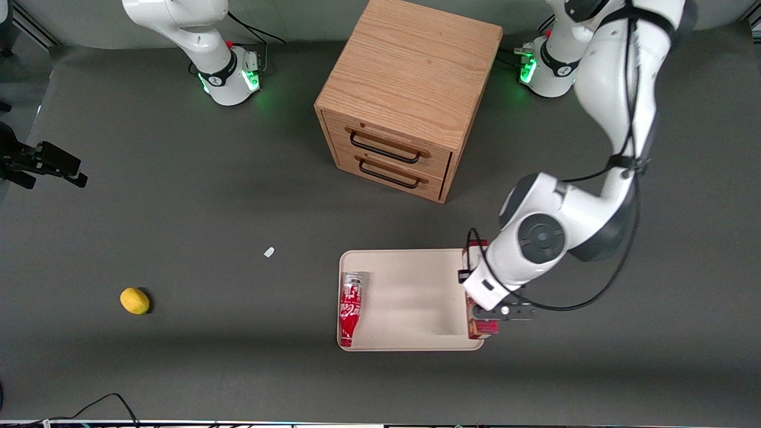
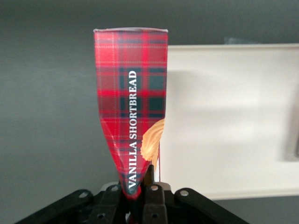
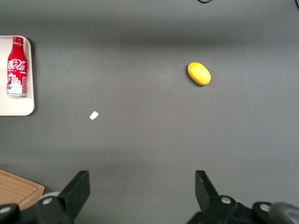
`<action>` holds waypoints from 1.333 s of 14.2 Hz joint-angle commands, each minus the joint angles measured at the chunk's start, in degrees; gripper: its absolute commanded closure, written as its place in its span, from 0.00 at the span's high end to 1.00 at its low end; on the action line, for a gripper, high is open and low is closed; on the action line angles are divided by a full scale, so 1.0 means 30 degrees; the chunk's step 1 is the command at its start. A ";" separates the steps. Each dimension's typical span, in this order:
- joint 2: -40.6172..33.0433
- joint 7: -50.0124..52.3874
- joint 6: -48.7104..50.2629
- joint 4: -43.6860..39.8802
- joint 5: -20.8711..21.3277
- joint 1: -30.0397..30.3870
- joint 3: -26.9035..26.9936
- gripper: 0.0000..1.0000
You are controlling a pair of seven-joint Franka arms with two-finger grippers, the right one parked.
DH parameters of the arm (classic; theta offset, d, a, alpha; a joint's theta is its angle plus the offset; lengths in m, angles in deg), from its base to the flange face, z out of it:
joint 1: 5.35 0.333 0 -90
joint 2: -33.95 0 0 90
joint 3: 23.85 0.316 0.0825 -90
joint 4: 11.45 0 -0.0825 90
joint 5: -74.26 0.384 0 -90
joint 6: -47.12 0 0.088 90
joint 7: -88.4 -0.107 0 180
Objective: Place red cookie box on tray
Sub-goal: 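Carry the held cookie box over the cream tray, then lower the cookie box onto the tray and open the left gripper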
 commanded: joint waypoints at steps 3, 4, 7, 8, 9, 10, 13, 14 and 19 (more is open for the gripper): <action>0.1822 0.0486 -0.1268 -0.1048 0.1020 -0.0720 0.0557 0.00; 0.1940 0.0456 -0.1356 -0.1048 0.1109 -0.0721 0.0588 0.00; 0.2029 0.0427 -0.1357 -0.0874 0.1110 -0.0721 0.0821 0.00; 0.2029 0.0514 -0.1386 -0.0786 0.1081 -0.0721 0.0823 0.00; 0.2029 0.0544 -0.1386 -0.0698 0.1081 -0.0721 0.0852 0.00; 0.2000 0.0544 -0.1386 -0.0610 0.1023 -0.0721 0.0823 0.00; 0.2000 0.0515 -0.1357 -0.0580 0.0934 -0.0692 0.0823 0.15; 0.2000 0.0399 -0.1357 -0.0551 0.1079 -0.0663 0.0823 0.69; 0.1650 0.0544 -0.1386 -0.0375 0.0964 -0.0546 0.0823 1.00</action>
